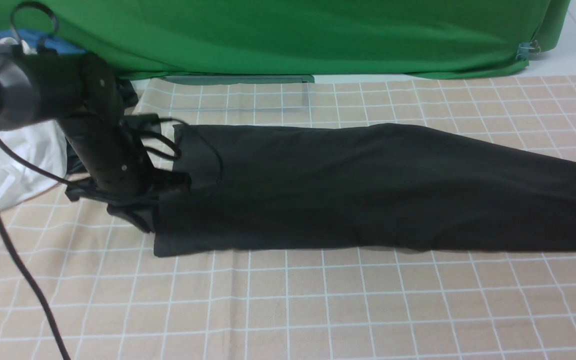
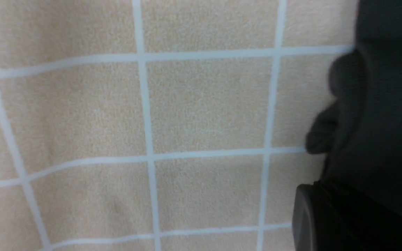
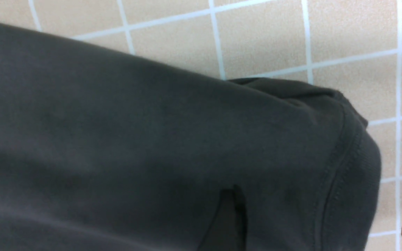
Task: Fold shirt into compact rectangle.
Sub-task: 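Pull the folded dark garment lengthwise by its ends to straighten it flat on the table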
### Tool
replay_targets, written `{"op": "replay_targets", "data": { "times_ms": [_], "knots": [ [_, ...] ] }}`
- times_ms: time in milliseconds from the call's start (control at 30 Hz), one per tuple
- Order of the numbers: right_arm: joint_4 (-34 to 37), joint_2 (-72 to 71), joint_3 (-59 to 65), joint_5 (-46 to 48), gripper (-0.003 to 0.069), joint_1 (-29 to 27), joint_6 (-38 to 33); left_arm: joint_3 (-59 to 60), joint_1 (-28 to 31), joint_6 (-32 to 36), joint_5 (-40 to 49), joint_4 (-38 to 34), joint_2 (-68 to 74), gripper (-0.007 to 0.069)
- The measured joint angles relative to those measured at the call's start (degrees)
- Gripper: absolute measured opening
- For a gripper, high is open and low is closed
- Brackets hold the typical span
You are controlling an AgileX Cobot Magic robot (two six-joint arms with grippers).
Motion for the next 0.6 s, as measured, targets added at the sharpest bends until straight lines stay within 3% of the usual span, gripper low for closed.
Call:
{"op": "replay_targets", "data": {
  "times_ms": [500, 567, 600],
  "knots": [
    [1.0, 6.6, 4.0, -1.8, 0.0646, -2.7, -0.2, 0.0, -0.1, 0.3, 3.9, -0.4, -22.4, 0.0019],
    [1.7, 7.6, 4.0, -2.0, 0.0628, -2.7, -0.9, 0.0, -0.1, 0.3, 4.0, -0.4, -24.0, 0.0019],
    [1.5, 7.8, 4.0, -2.1, 0.0583, -2.7, -1.6, 0.0, -0.1, 0.3, 4.1, -0.4, -25.0, 0.0019]
  ]
}}
